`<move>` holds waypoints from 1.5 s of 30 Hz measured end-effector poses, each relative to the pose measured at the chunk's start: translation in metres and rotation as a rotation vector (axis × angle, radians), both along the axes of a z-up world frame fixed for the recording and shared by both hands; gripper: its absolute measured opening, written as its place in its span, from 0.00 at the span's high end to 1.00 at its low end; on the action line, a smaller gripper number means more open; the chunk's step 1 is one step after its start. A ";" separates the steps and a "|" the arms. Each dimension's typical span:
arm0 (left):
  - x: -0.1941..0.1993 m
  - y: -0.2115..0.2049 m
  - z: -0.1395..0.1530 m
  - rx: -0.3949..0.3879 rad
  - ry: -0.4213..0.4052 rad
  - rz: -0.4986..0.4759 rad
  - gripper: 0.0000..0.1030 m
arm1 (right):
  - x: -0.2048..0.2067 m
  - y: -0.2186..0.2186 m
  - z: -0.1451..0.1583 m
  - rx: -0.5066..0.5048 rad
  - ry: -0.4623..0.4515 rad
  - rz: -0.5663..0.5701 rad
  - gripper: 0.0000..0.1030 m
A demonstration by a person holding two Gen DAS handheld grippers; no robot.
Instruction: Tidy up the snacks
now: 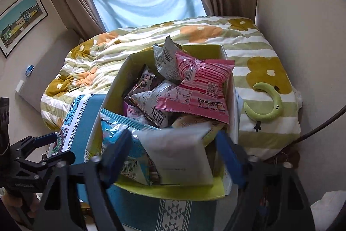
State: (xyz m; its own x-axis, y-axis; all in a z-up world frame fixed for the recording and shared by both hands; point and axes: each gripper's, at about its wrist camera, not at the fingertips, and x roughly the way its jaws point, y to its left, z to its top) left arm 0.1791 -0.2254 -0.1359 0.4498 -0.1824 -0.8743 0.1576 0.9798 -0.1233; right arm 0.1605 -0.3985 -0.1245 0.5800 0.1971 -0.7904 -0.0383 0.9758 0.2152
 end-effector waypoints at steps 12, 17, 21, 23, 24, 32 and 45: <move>-0.014 0.013 0.002 0.015 -0.022 0.017 0.00 | -0.021 -0.003 0.000 0.019 -0.034 -0.048 0.00; -0.030 0.027 0.030 0.013 -0.096 0.014 0.00 | -0.035 0.011 0.023 0.000 -0.085 -0.053 0.00; -0.055 0.048 0.064 0.018 -0.195 0.022 0.00 | -0.055 0.033 0.052 -0.034 -0.143 -0.061 0.00; -0.072 0.059 0.082 0.032 -0.258 0.033 0.00 | -0.068 0.045 0.067 -0.050 -0.173 -0.070 0.00; -0.080 0.065 0.091 0.046 -0.291 0.042 0.00 | -0.076 0.051 0.075 -0.056 -0.190 -0.077 0.00; -0.151 0.108 0.139 0.096 -0.485 0.086 0.00 | -0.143 0.101 0.112 -0.101 -0.284 -0.145 0.00; -0.213 0.139 0.143 0.080 -0.533 0.081 0.00 | -0.208 0.159 0.114 -0.189 -0.339 -0.155 0.00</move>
